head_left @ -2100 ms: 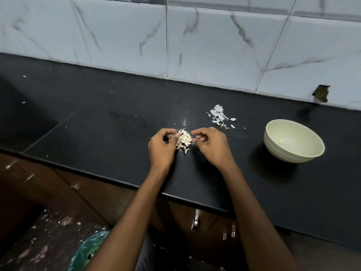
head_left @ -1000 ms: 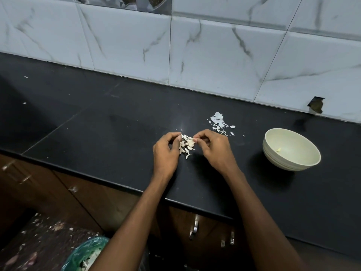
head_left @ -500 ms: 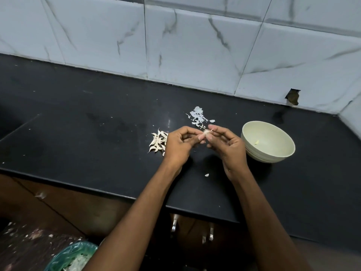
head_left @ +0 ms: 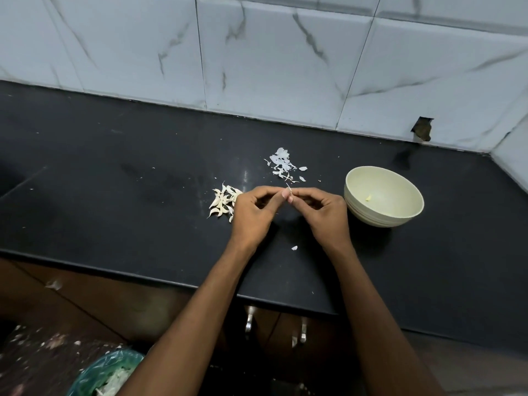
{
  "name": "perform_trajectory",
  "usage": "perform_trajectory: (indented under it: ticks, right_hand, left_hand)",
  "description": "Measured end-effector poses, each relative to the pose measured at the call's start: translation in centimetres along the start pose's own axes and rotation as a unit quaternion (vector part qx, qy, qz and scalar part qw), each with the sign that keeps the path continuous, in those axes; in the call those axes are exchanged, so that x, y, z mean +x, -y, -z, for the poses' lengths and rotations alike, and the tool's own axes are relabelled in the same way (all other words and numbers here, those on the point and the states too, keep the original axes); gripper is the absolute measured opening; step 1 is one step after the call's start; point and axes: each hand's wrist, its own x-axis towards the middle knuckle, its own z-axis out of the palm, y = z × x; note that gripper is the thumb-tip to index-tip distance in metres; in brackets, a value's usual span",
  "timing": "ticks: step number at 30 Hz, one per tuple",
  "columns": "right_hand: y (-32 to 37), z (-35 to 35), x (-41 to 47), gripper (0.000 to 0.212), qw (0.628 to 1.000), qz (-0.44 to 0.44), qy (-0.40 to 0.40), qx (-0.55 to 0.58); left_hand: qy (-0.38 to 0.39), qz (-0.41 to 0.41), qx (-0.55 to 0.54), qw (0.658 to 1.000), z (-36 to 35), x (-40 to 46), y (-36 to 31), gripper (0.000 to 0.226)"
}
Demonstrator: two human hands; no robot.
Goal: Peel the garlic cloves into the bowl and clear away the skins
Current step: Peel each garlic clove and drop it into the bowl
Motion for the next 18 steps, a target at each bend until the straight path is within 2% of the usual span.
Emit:
perform_trajectory:
  ticks: [7,18]
  right_hand:
    - [-0.65,-0.55,-0.26,0.015,0.989,0.064,-0.053,-0.125]
    - [-0.95,-0.6,0.03,0.015,0.974,0.098,-0.077,-0.189]
  left_hand:
    - [-0.017,-0.013,0.011,1.0,0.09,0.03,0.19,0.008]
    - [0.018,0.051,-0.037,0.998,0.21,0.68,0.37,0.01]
